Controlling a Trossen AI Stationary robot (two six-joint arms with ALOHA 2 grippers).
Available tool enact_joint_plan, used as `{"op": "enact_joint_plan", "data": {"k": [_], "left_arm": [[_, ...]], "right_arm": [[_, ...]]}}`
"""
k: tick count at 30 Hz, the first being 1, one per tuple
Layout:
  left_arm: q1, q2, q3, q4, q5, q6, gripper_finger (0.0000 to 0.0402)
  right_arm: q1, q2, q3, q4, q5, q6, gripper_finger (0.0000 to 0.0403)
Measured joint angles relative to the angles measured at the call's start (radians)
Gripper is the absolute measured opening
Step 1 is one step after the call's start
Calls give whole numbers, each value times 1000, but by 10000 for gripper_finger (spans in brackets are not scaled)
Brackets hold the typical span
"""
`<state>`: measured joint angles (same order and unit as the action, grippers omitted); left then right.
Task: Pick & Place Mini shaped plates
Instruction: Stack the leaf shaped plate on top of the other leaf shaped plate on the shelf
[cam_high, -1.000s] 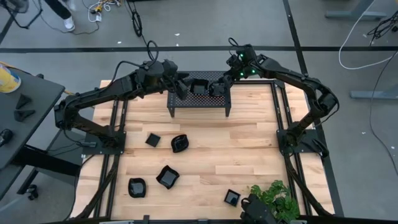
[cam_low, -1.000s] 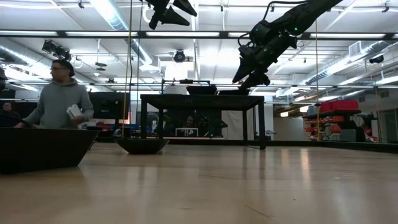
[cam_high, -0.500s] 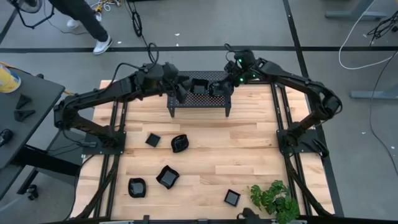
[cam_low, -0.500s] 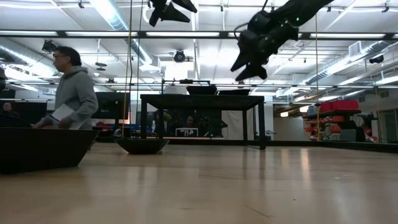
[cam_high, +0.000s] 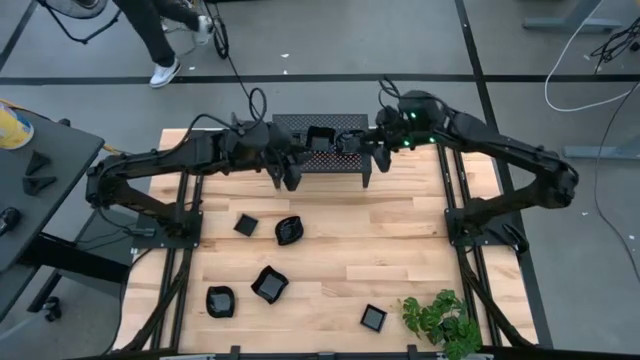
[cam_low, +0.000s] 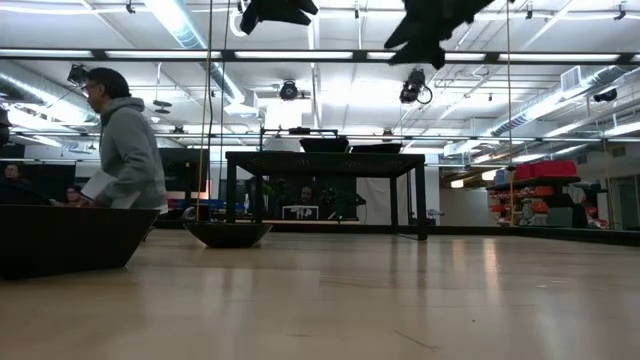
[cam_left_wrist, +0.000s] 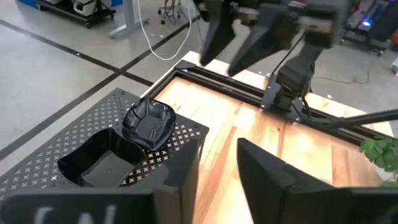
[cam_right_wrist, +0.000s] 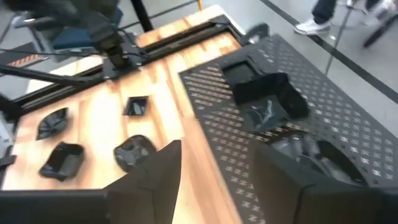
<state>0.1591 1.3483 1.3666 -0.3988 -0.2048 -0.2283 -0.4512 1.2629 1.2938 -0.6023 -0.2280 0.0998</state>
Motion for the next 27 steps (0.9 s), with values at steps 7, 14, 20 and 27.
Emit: {"op": "enact_joint_plan", "data": {"k": [7, 14, 20, 27], "left_arm": [[-27, -3, 0, -3, -4, 16, 37], [-52, -4, 0, -3, -5, 16, 8], [-97, -26, -2, -6, -52, 16, 10], [-138, -37, -1, -4, -109, 27, 10]], "right_arm": [[104, -43, 0, -9, 81, 34, 159], [201, -44, 0, -25, 150, 49, 138], [257, -44, 0, -38, 191, 51, 123], [303, -43, 0, -36, 255, 57, 109]]}}
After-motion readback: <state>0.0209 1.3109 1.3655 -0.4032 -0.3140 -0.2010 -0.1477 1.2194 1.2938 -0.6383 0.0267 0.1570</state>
